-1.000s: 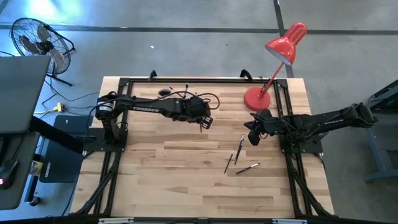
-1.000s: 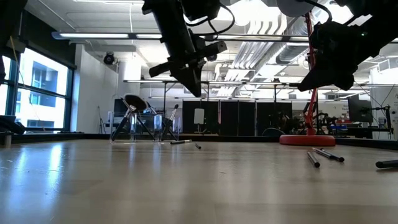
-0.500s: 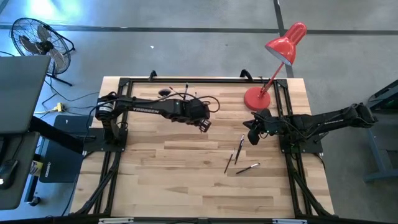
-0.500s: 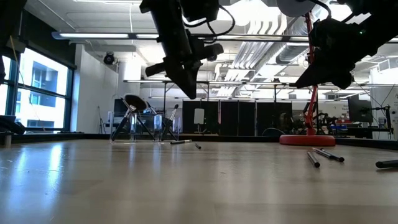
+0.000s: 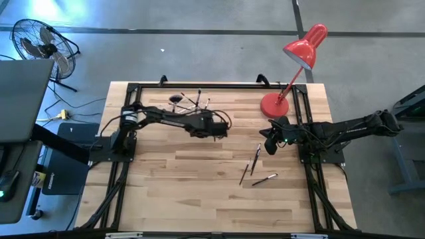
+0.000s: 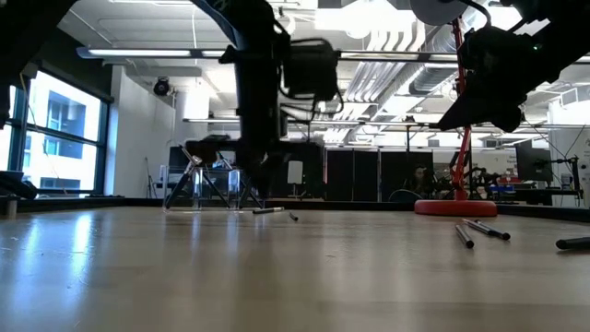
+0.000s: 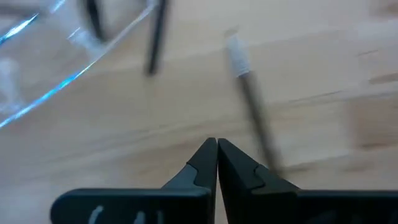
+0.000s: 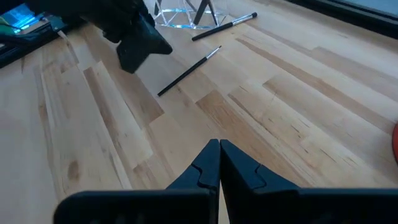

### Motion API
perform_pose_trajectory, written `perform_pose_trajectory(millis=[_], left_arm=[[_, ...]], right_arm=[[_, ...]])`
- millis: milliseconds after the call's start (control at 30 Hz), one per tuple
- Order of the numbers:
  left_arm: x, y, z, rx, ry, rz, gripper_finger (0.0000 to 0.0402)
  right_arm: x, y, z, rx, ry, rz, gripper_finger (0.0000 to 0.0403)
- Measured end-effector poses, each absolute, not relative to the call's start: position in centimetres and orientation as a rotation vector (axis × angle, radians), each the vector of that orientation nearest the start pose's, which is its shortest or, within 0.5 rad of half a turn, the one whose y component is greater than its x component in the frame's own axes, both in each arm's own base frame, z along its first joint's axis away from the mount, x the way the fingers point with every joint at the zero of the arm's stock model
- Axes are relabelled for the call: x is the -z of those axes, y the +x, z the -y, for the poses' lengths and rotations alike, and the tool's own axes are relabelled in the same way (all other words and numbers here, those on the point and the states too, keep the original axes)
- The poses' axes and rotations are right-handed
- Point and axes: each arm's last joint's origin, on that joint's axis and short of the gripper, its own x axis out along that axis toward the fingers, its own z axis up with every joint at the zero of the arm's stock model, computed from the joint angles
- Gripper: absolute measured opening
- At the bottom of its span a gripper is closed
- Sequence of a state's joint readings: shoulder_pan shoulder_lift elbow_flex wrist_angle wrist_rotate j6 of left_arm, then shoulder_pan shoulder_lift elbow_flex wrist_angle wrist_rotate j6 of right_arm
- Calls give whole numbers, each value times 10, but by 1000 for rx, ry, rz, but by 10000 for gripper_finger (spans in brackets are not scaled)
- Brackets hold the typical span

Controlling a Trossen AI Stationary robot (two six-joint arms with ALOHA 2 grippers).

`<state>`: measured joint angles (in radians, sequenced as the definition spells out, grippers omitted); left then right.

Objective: Put items in baskets/containers
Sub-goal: Put the eyeshadow brush into the transparent organizer

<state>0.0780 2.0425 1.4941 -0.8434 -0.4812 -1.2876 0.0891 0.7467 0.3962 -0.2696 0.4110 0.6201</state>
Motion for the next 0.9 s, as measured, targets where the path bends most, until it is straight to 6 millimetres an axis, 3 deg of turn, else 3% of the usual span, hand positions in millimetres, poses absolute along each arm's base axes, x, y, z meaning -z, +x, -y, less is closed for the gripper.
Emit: perform_pose_trajectory(millis=[633, 900], left_arm=[[-164, 395, -52, -1285, -703, -820, 13], [-164, 396, -51, -1250, -690, -849, 86]], right_arm=[[-198, 153, -4, 424, 459, -538, 4], [-197, 152, -4, 422, 457, -551, 2]])
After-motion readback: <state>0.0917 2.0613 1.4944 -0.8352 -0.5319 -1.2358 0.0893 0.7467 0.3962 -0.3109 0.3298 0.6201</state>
